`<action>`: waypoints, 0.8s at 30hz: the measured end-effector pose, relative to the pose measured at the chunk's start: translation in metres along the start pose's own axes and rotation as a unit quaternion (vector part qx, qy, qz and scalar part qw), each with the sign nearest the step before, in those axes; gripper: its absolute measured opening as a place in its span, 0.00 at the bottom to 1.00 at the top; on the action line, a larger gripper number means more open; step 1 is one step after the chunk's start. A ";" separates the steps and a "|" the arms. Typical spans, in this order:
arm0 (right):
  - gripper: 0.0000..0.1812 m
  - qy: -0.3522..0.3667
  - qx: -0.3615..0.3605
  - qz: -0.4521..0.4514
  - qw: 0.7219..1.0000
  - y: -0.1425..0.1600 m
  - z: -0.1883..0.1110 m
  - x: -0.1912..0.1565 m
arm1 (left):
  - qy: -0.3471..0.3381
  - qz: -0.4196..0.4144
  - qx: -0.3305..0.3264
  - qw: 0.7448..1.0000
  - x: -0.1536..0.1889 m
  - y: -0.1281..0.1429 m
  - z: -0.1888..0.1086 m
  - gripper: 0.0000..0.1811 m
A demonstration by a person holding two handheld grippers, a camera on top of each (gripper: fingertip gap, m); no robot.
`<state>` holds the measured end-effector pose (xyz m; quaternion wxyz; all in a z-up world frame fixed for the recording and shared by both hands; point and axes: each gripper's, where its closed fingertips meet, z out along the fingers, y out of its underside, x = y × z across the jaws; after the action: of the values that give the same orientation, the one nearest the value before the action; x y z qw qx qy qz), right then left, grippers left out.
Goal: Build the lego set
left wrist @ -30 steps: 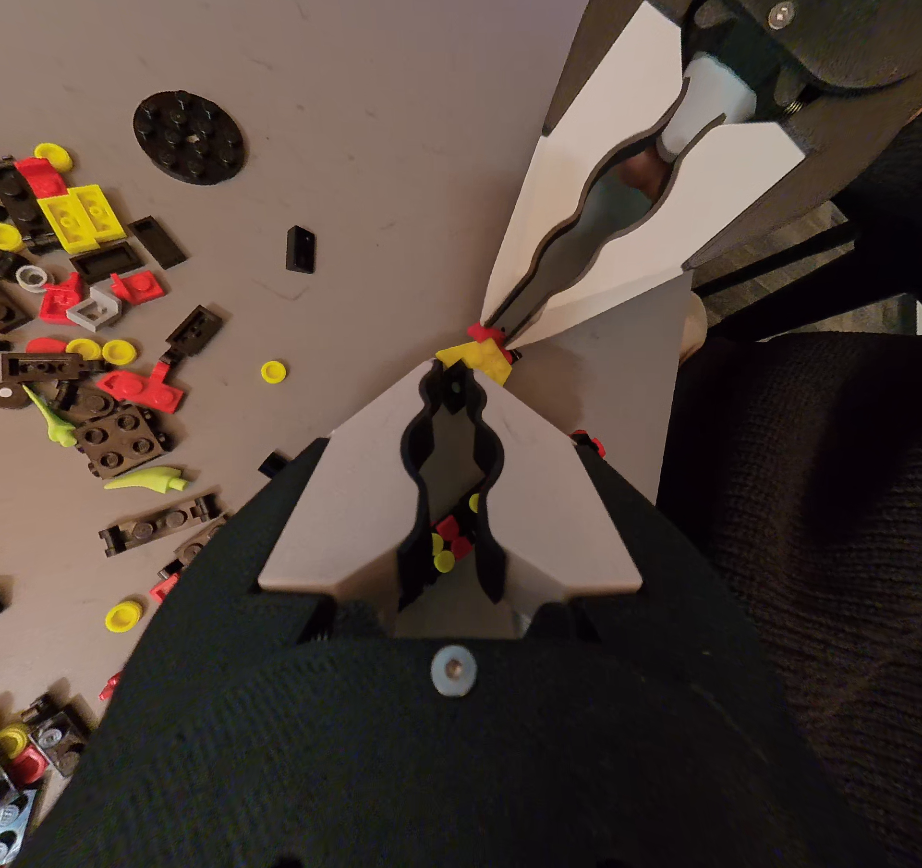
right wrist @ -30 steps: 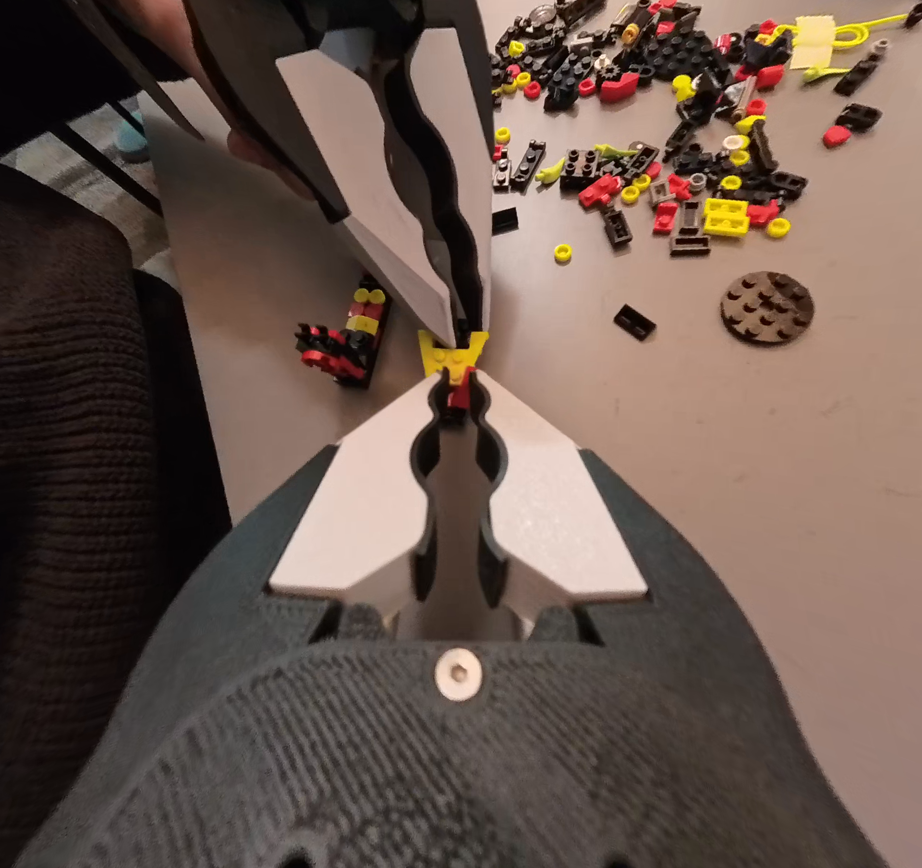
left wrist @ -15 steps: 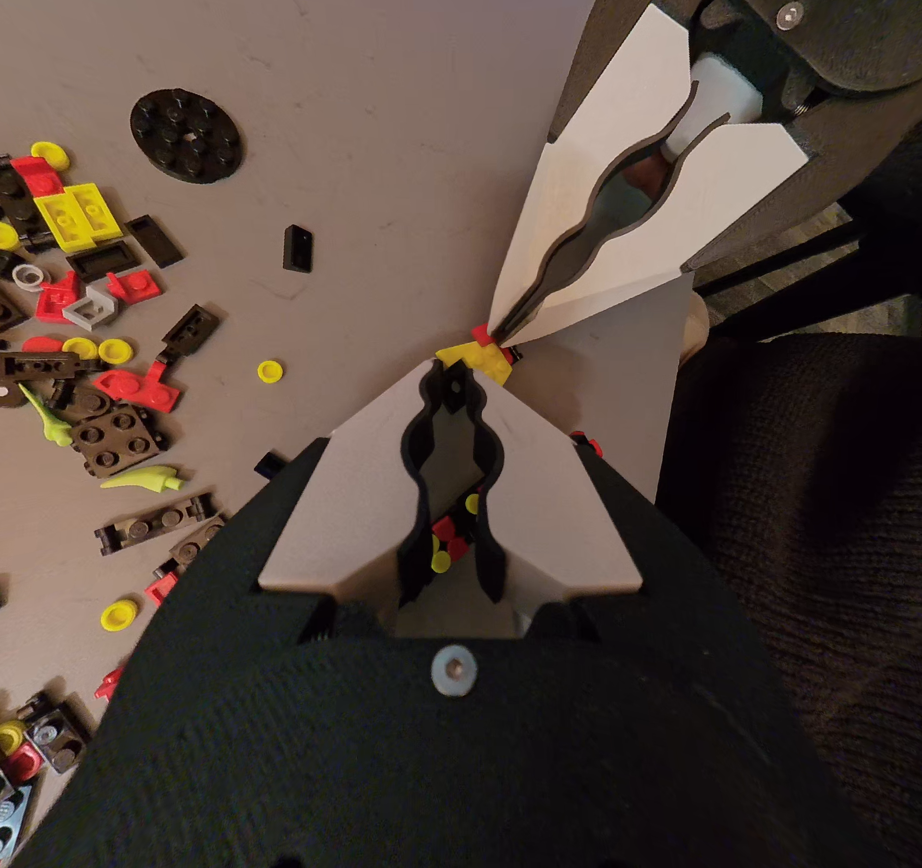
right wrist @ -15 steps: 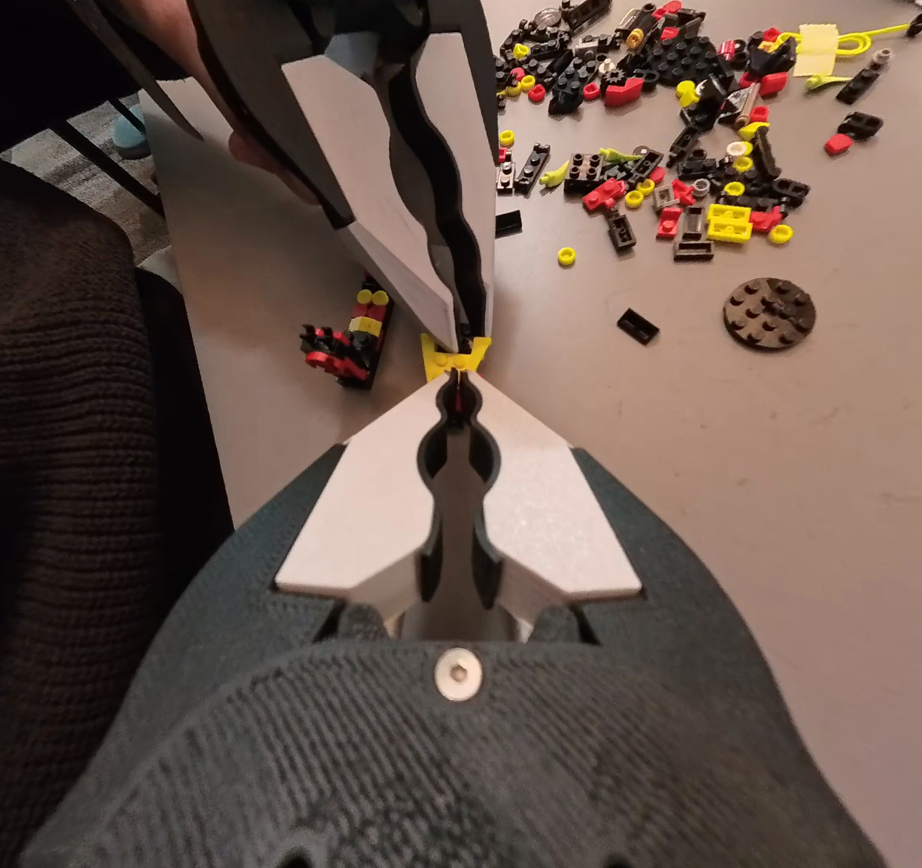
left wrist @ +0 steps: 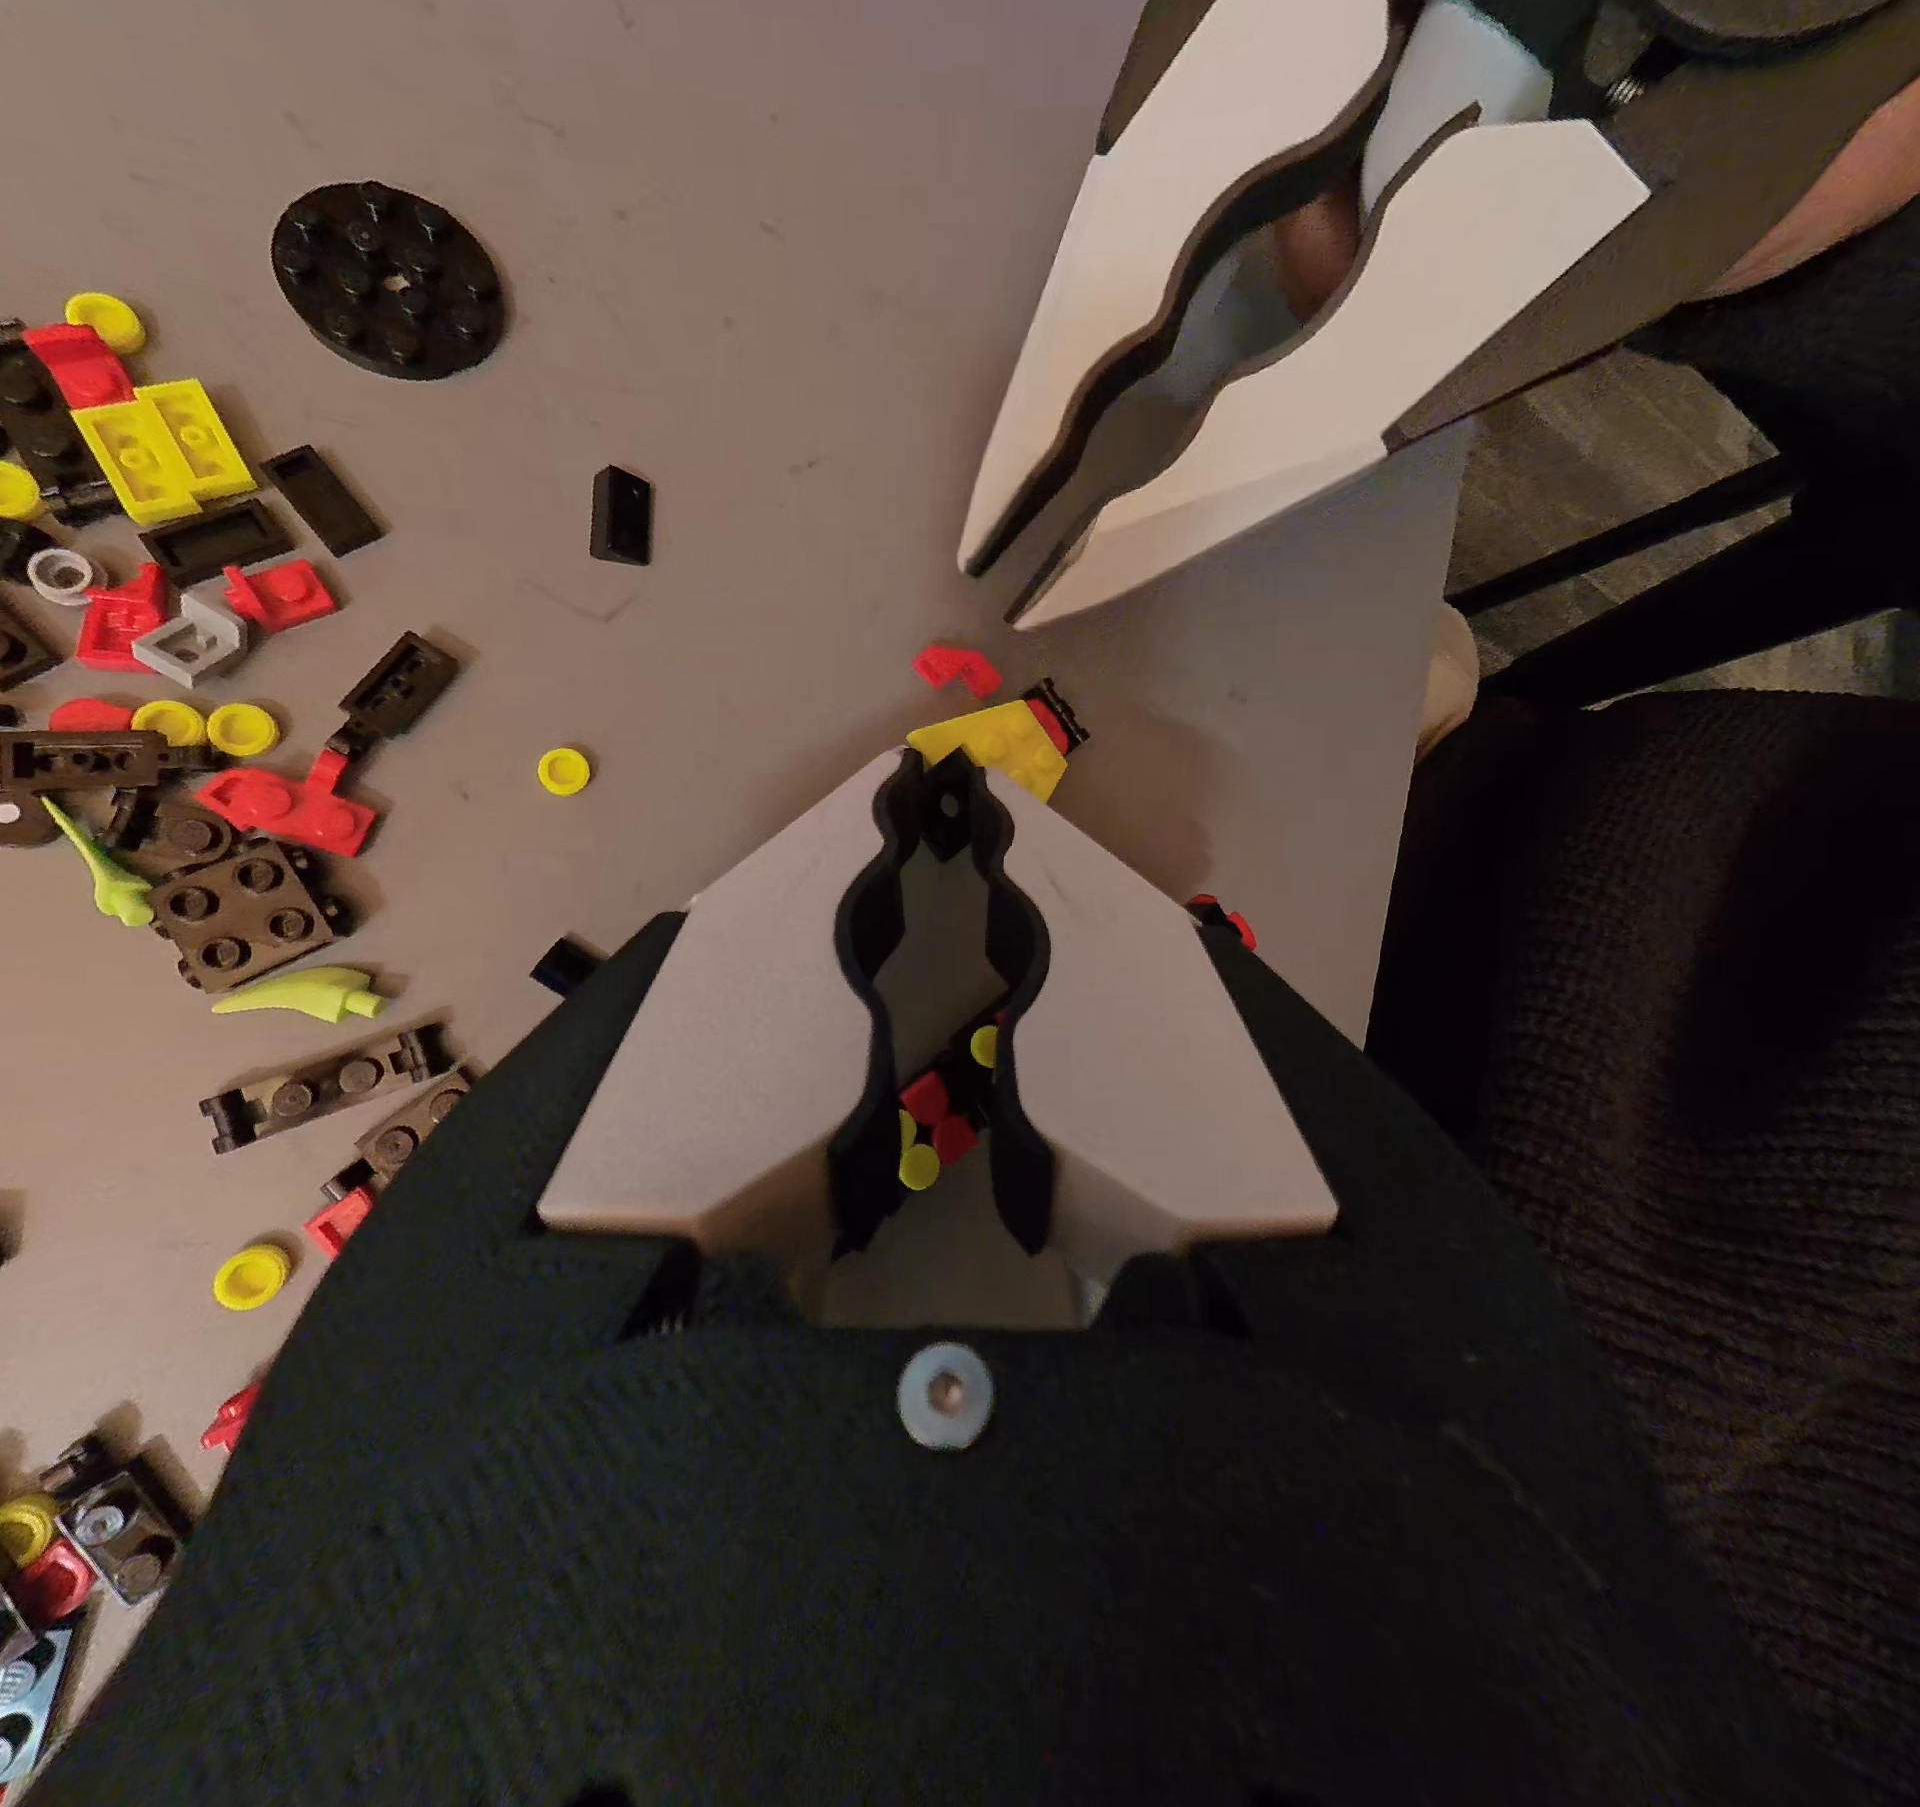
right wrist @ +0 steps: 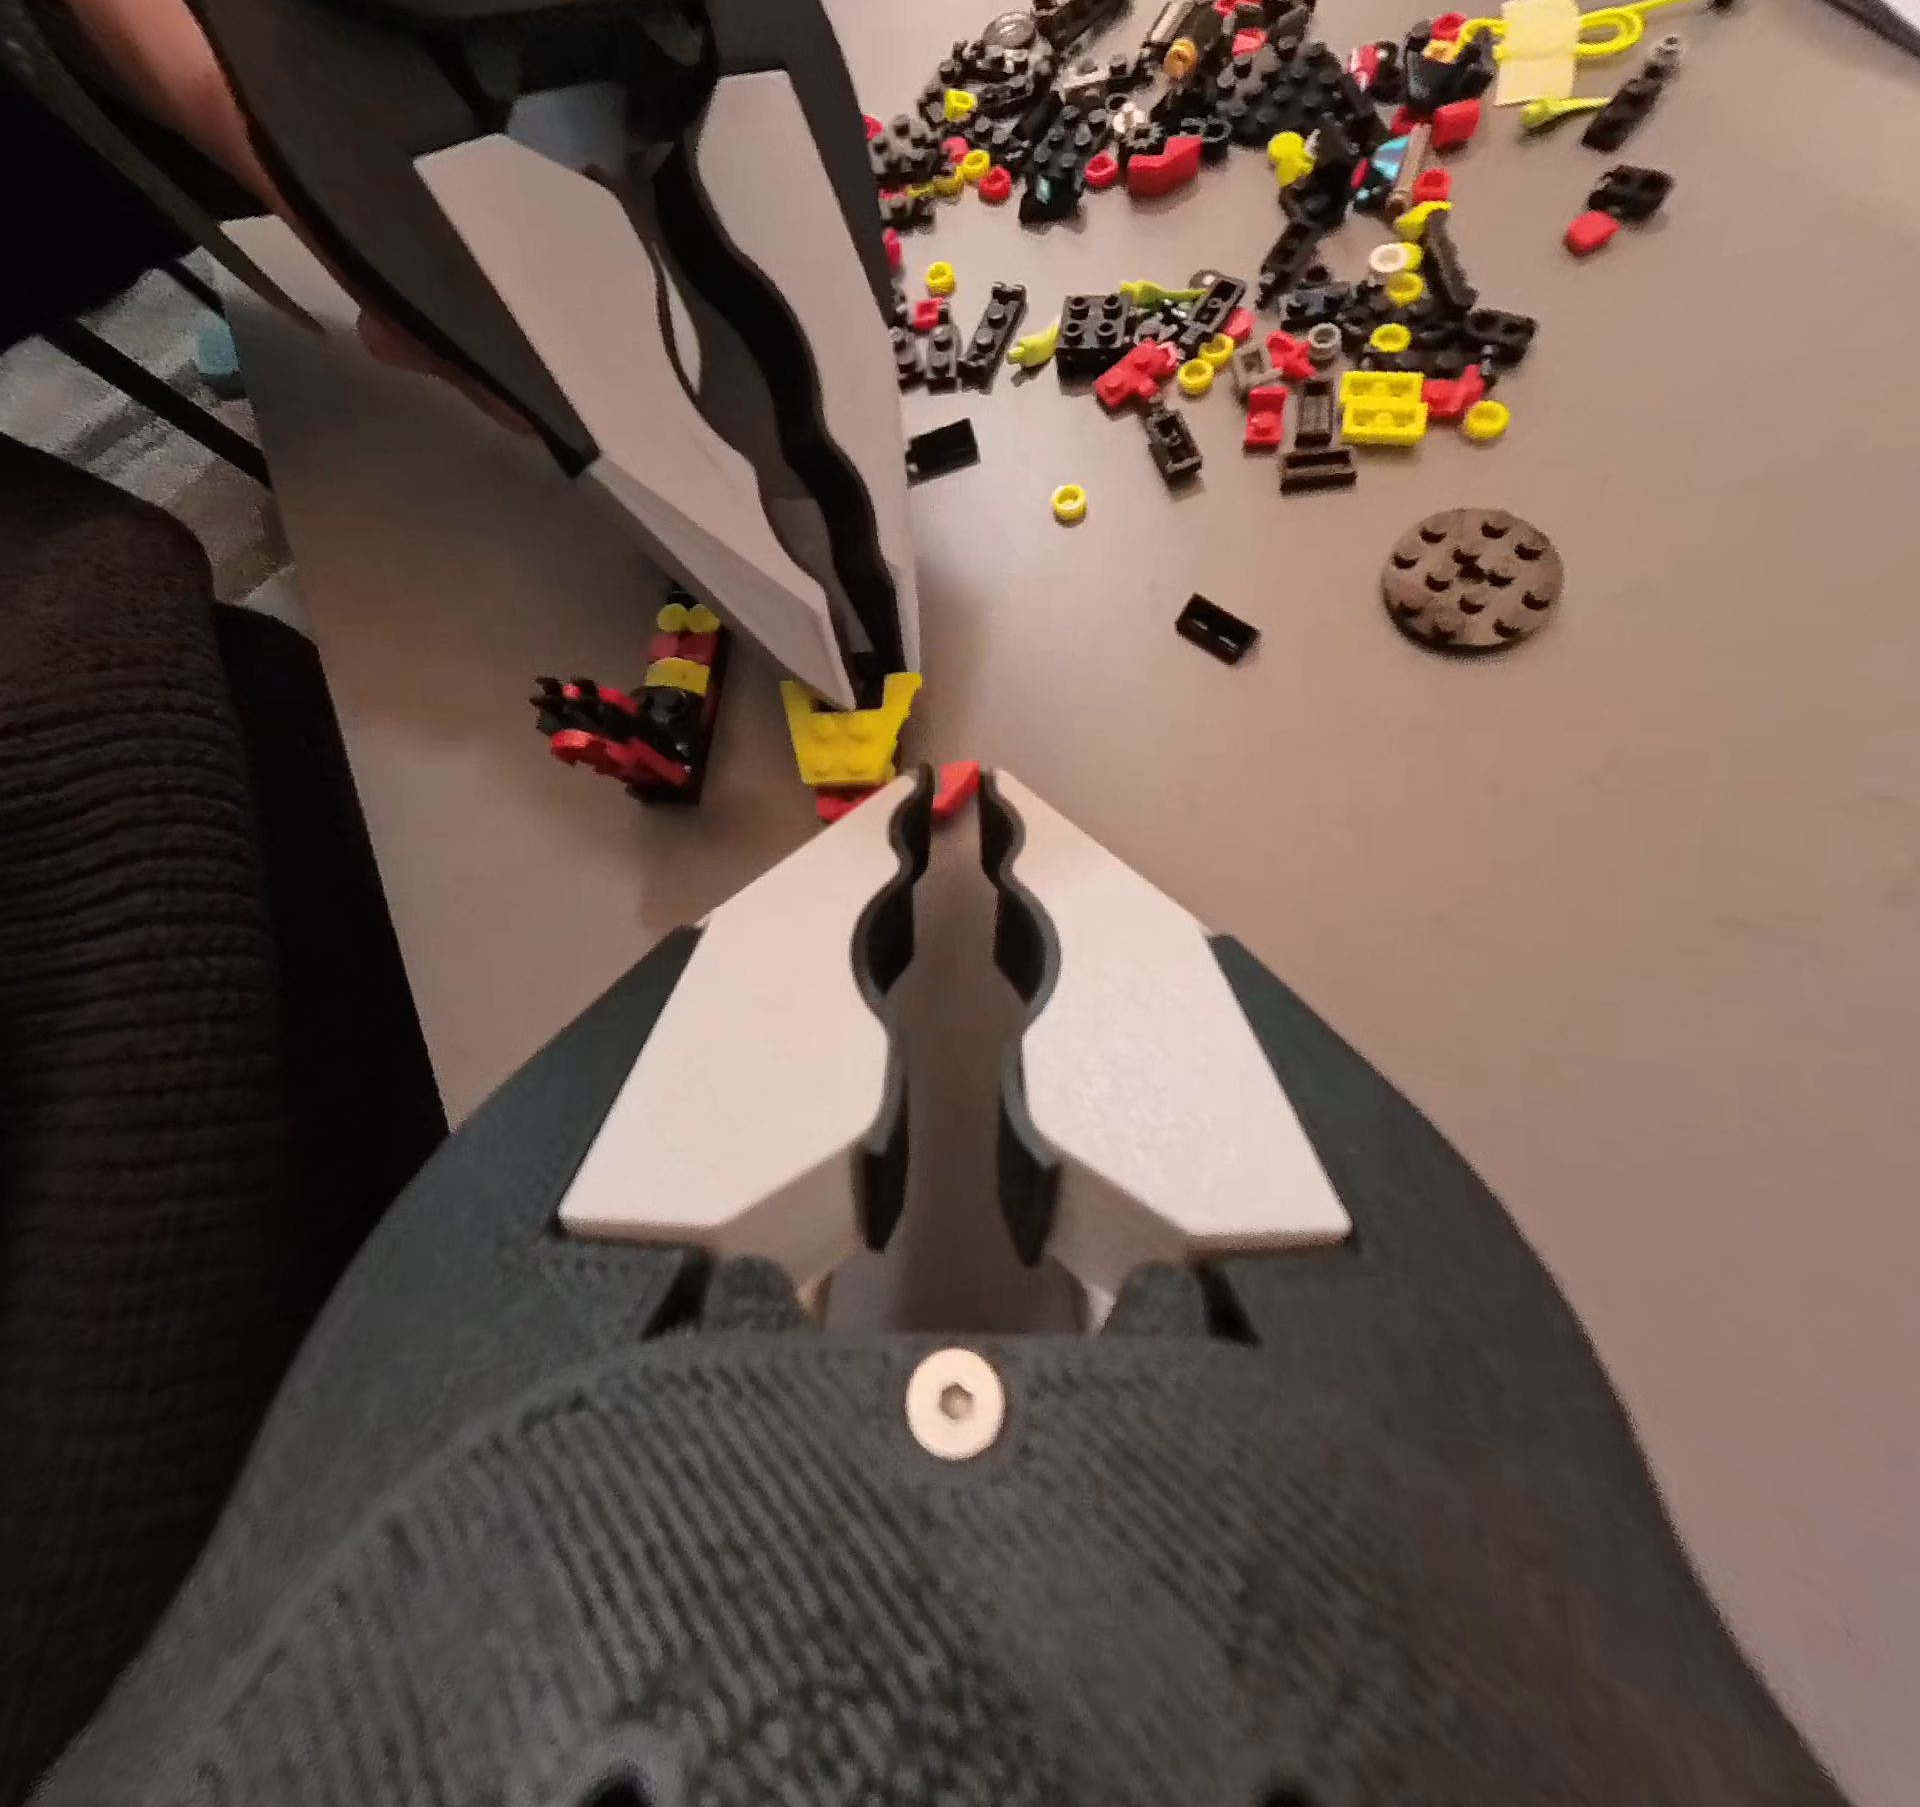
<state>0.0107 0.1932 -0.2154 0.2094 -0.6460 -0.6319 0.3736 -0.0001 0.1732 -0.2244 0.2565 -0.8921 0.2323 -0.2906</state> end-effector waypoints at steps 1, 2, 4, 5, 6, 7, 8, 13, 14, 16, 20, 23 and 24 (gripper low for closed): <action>0.05 0.000 -0.002 0.001 1.000 0.001 0.000 0.001 | 0.000 0.000 0.000 1.000 0.000 0.000 0.000 0.03; 0.05 0.002 -0.006 -0.003 1.000 0.003 0.001 0.001 | 0.001 -0.001 0.000 1.000 0.000 0.000 0.000 0.03; 0.06 0.007 -0.016 -0.014 1.000 0.006 0.004 0.002 | 0.002 -0.001 0.000 1.000 0.000 0.000 0.000 0.03; 0.07 0.008 -0.020 -0.018 1.000 0.007 0.005 0.002 | 0.003 -0.001 -0.001 1.000 0.001 0.000 0.000 0.03; 0.08 0.006 -0.022 -0.018 1.000 0.008 0.006 0.001 | 0.003 -0.001 -0.001 1.000 0.001 0.000 0.000 0.03; 0.09 0.002 -0.023 -0.016 1.000 0.008 0.008 0.000 | 0.005 -0.002 0.000 1.000 0.001 0.000 0.000 0.04; 0.10 -0.001 -0.024 -0.014 1.000 0.008 0.009 0.000 | 0.008 -0.002 0.002 1.000 0.002 -0.001 -0.001 0.04; 0.12 -0.005 -0.032 -0.015 0.999 0.010 0.015 -0.001 | 0.025 -0.014 0.029 0.999 0.002 -0.011 -0.012 0.05; 0.11 -0.005 -0.033 -0.017 0.999 0.010 0.015 -0.001 | 0.030 -0.016 0.037 0.999 0.003 -0.013 -0.013 0.06; 0.06 -0.002 -0.036 -0.023 0.999 0.010 0.016 -0.002 | 0.035 -0.015 0.054 0.998 0.004 -0.018 -0.016 0.08; 0.05 0.001 -0.016 -0.017 1.000 0.002 0.012 -0.001 | 0.017 0.022 0.080 0.996 0.003 -0.025 -0.017 0.11; 0.05 -0.018 0.016 0.009 1.000 -0.008 0.005 -0.004 | -0.021 0.077 0.095 0.992 -0.001 -0.029 -0.019 0.11; 0.04 -0.033 0.028 0.021 0.999 -0.012 0.003 -0.006 | -0.028 0.093 0.099 0.990 -0.001 -0.030 -0.019 0.11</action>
<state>0.0012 0.1880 -0.2074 0.1992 -0.6401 -0.6140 0.4166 -0.0049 0.1905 -0.1931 0.3764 -0.8444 0.2772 -0.2616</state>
